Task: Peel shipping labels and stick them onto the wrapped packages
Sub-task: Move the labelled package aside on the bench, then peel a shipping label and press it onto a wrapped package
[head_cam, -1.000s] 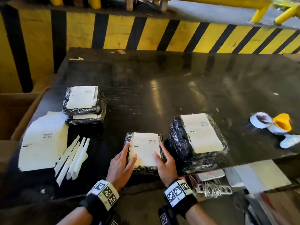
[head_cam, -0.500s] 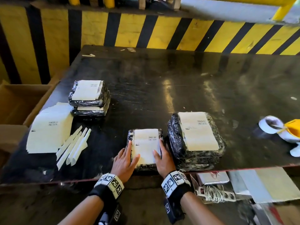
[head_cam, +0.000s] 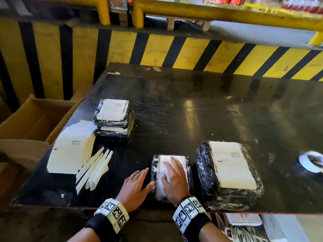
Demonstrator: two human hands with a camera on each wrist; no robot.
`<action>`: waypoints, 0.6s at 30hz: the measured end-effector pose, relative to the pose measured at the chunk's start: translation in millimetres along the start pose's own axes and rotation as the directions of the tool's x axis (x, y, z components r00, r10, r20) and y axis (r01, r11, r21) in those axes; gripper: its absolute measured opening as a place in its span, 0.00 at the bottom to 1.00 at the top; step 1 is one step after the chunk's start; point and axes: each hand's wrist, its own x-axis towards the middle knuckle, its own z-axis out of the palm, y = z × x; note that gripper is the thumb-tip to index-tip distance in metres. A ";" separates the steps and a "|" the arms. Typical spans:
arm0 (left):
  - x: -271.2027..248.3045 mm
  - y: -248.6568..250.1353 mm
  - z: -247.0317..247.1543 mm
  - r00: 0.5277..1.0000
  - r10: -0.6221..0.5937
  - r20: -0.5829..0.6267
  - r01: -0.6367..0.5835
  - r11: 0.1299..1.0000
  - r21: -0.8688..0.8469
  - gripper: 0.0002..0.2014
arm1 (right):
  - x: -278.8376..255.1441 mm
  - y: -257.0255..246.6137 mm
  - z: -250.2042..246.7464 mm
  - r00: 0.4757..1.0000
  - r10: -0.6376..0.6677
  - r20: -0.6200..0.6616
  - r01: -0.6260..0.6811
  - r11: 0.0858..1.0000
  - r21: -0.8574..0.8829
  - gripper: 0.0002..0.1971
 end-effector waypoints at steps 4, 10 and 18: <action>-9.9 -45.6 -51.6 0.984 0.019 -0.179 -0.016 1.000 0.017 0.48 | 41.0 -51.8 13.9 0.990 -0.124 0.068 0.121 0.992 0.043 0.25; -10.6 -165.2 -129.0 0.922 -0.086 -0.377 0.098 0.995 0.013 0.40 | 116.3 -147.6 58.9 0.936 -0.288 0.203 0.282 0.958 0.061 0.26; 10.2 -270.2 -177.1 0.879 -0.282 -0.384 0.309 0.951 0.009 0.27 | 169.0 -228.8 126.9 0.885 -0.264 0.385 0.292 0.956 -0.016 0.26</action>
